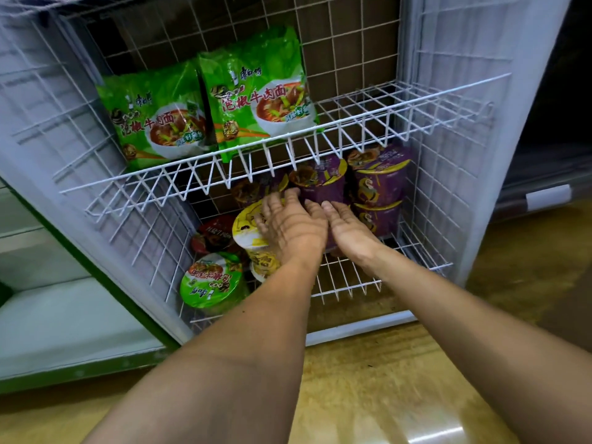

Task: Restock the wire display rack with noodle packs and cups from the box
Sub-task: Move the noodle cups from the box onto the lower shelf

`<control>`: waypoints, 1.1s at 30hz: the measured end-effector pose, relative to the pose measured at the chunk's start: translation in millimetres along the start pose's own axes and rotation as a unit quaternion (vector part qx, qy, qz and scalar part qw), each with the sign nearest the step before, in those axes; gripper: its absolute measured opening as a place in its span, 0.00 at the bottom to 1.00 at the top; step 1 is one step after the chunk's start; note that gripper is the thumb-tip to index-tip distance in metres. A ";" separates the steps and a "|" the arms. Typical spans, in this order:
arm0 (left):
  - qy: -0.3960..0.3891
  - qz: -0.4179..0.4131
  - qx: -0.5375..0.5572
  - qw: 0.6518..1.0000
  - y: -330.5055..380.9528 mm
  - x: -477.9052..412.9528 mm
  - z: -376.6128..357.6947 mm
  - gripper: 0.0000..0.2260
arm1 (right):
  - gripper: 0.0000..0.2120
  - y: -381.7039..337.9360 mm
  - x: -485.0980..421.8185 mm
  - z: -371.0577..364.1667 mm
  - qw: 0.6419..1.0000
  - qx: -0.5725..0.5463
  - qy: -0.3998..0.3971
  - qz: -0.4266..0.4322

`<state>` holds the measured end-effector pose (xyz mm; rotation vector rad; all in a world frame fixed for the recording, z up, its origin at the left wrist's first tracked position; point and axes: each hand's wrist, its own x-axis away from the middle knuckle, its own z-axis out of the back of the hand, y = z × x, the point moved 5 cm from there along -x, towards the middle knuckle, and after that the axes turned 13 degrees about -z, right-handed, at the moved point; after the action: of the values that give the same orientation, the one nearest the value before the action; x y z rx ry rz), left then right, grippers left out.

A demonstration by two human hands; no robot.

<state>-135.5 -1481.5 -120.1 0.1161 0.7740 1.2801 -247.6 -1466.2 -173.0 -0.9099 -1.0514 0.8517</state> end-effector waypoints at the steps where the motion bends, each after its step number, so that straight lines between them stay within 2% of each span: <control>1: 0.001 -0.010 0.015 1.000 6.4 1.6 -2.9 0.17 | 0.31 1.3 0.3 7.9 1.000 -0.005 0.010 -0.003; 8: -0.049 -0.050 0.149 0.986 52.8 16.0 -28.9 0.17 | 0.33 5.1 17.9 68.4 0.996 -0.010 0.089 -0.002; 12: -0.083 -0.089 0.199 0.972 82.4 20.7 -44.4 0.16 | 0.24 6.3 36.9 110.8 0.988 0.028 0.149 0.008; 15: -0.115 -0.112 0.208 0.965 104.5 27.0 -50.9 0.15 | 0.21 10.0 52.0 140.6 0.981 0.041 0.186 0.021; 19: -0.146 -0.167 0.220 0.950 141.7 39.5 -62.1 0.12 | 0.14 11.2 82.2 183.7 0.961 0.064 0.266 0.051; 24: -0.163 -0.236 0.234 0.929 204.2 64.0 -75.7 0.10 | 0.12 21.5 113.6 238.3 0.930 0.075 0.358 0.042; 28: -0.180 -0.260 0.294 0.902 246.8 85.4 -90.7 0.12 | 0.12 34.5 132.1 271.8 0.915 0.056 0.398 0.022; 33: -0.192 -0.256 0.335 0.886 289.5 107.2 -108.9 0.11 | 0.12 52.2 152.0 311.8 0.898 0.032 0.439 0.001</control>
<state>-425.7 -1330.5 -109.2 0.6612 0.8005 0.4224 -510.9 -1246.7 -98.3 -1.0806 -0.2282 0.3791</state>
